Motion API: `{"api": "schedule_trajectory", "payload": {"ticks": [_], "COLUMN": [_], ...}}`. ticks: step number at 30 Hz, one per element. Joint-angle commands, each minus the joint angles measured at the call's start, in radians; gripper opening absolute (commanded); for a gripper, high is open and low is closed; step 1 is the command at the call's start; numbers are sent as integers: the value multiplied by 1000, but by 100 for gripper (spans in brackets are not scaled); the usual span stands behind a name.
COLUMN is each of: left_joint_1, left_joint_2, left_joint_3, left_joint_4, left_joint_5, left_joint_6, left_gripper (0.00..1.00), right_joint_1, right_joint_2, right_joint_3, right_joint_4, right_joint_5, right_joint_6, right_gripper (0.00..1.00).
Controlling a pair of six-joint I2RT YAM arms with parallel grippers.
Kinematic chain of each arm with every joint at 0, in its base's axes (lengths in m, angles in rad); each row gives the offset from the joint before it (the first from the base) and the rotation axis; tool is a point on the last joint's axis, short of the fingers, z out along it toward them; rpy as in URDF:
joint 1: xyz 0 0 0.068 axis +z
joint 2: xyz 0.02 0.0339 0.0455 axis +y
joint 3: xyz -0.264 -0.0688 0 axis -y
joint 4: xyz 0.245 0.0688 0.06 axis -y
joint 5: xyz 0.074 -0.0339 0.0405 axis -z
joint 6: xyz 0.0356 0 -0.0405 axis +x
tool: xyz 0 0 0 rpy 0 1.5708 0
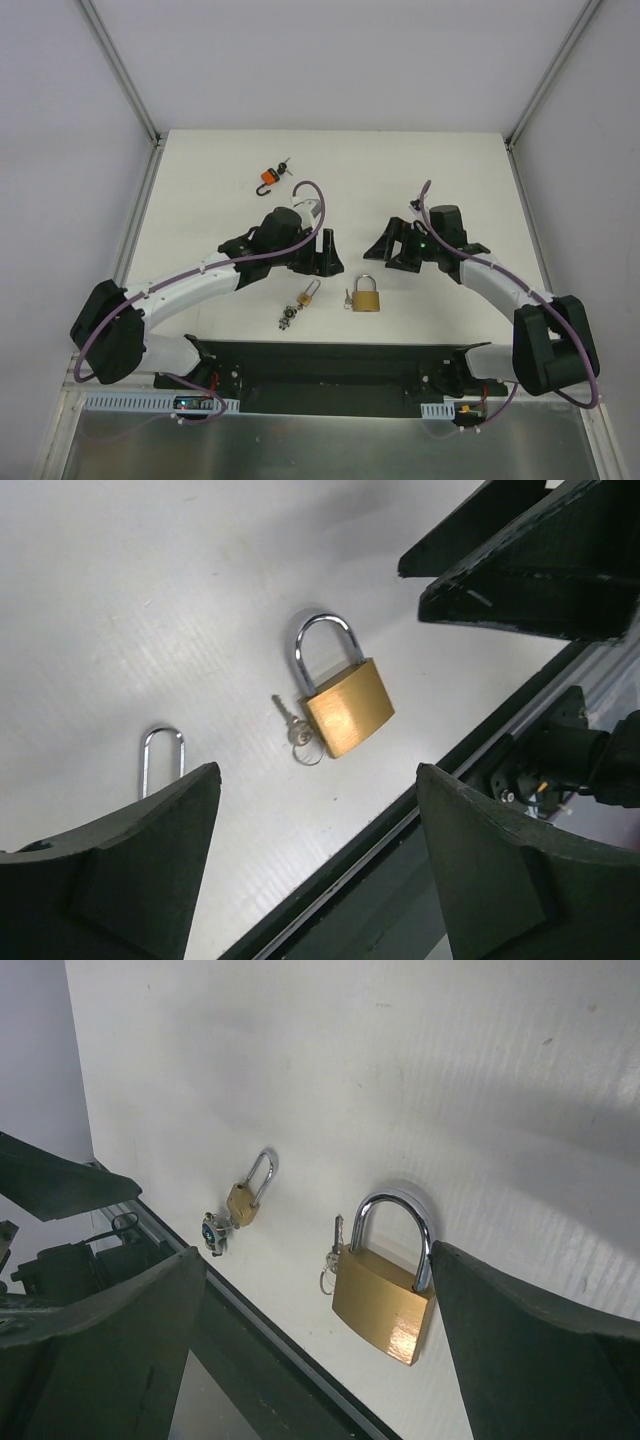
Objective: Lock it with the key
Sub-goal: Pick up the lock from the center of the board.
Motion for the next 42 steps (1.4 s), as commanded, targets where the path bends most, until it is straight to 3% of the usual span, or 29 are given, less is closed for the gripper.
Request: {"api": "schedule_trajectory", "payload": {"ticks": [1,6,13,32,42], "left_joint_1": [3,3,-2,-48,-77], "left_joint_2": [-98,-119,-33,208,317], "left_joint_3": [31,51,68,94,89], "left_joint_4": [-196,-352,-415,-409,-388], "left_joint_5": [-136,-258,-270,-184,-226], "left_joint_6": [73,113,157,194,156], "left_gripper": [79,80,78,61,50], "right_joint_1": [-8,-6,-6,-11,-19], "right_joint_2": [-47,-45,-28,-4,1], "right_joint_3": [44,53,69,53,49], "right_joint_4": [-5,3,5,15,17], "right_joint_5": [-27,-39,-49,-61,-76], "right_joint_6": [16,23,31,42,43], "right_gripper": [99,97,96,97,97]}}
